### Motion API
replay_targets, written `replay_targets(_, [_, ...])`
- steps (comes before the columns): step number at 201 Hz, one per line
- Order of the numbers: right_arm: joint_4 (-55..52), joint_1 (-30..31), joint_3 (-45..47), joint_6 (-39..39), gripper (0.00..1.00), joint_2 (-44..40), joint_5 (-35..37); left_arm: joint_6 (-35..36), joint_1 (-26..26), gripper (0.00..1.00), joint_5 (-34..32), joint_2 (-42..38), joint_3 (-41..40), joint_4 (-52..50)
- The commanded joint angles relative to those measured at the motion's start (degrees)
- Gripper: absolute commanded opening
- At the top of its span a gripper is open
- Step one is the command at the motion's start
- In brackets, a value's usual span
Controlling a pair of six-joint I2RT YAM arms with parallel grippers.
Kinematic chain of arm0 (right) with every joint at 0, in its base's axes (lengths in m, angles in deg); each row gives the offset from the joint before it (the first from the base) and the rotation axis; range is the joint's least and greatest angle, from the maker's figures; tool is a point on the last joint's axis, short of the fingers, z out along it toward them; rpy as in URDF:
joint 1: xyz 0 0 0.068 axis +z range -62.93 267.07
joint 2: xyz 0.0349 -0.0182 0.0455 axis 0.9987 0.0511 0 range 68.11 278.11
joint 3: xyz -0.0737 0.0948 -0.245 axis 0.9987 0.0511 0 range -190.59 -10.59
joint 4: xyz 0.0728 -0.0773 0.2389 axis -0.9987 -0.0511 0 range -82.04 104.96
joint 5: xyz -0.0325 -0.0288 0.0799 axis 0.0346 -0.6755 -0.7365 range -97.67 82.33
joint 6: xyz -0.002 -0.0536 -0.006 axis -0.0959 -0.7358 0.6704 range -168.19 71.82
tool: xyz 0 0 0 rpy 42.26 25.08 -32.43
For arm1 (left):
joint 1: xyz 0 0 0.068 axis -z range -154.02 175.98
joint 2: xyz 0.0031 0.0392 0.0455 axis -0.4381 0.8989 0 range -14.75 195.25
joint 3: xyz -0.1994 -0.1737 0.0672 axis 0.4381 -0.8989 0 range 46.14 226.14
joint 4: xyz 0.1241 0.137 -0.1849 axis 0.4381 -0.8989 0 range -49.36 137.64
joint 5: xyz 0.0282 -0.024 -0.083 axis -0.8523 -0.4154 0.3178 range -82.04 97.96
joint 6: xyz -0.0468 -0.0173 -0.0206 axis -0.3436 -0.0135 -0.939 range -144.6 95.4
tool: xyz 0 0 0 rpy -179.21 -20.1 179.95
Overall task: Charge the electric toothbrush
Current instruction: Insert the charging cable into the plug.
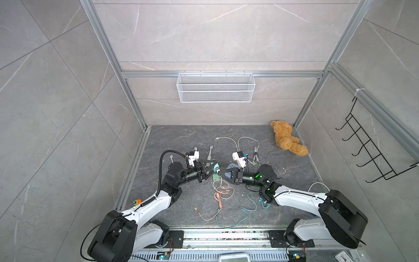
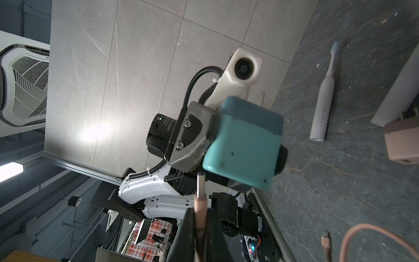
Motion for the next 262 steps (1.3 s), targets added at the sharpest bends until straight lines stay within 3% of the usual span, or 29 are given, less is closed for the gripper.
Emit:
replay_targets(1, [3.6, -0.5, 0.0, 1.8, 0.0, 1.0, -1.7, 2.9, 0.1, 0.0, 2.1, -1.5, 1.6, 1.8])
replay_targets(194, [11.6, -2.6, 1.4, 6.0, 0.0, 5.6, 0.2, 7.0, 3.1, 0.0, 2.4, -1.9, 1.1, 0.8])
replay_targets(262, [1.7, -3.8, -0.2, -0.4, 0.0, 1.1, -3.1, 10.4, 4.6, 0.0, 5.2, -1.7, 0.7, -2.9])
